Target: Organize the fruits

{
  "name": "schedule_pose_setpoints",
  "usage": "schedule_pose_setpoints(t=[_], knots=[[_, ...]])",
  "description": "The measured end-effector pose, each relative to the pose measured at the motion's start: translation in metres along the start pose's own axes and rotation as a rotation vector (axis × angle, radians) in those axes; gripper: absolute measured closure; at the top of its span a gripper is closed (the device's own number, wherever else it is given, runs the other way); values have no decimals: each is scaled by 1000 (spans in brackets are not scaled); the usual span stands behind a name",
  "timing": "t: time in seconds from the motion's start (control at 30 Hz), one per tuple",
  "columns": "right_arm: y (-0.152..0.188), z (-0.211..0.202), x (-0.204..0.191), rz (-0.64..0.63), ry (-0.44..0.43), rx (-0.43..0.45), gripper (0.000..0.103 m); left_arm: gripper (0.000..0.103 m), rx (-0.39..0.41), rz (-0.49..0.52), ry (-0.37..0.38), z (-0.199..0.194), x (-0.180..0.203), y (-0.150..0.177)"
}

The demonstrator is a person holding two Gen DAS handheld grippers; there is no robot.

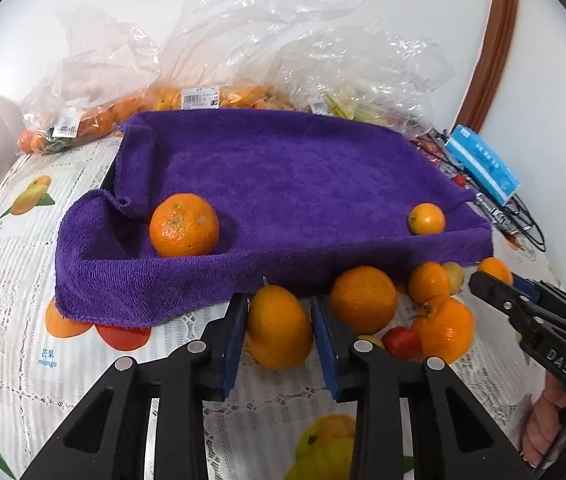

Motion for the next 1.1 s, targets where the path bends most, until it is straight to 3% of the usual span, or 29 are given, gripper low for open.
schedule_pose_setpoints(t=[0.6, 0.83, 1.0, 1.1], knots=[[-1, -4, 1, 15, -2, 31, 71, 72, 67, -67, 122, -23, -12, -1], [-1, -5, 1, 15, -4, 31, 71, 72, 24, -44, 66, -13, -7, 1], [-1, -4, 0, 6, 6, 28, 71, 70, -68, -26, 25, 6, -5, 4], [-1, -3, 0, 7, 6, 22, 71, 72, -41, 25, -36, 3, 3, 6]])
Point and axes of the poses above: each gripper's, at about its wrist camera, not at the fingertips, and z roughly the way its jaws point, x to its right, y to its underside, the point moved 1 cm from there along z, roughly the way its jaws point, and after that the axes turned 3 degrees about -x, right-handed, at the moved point
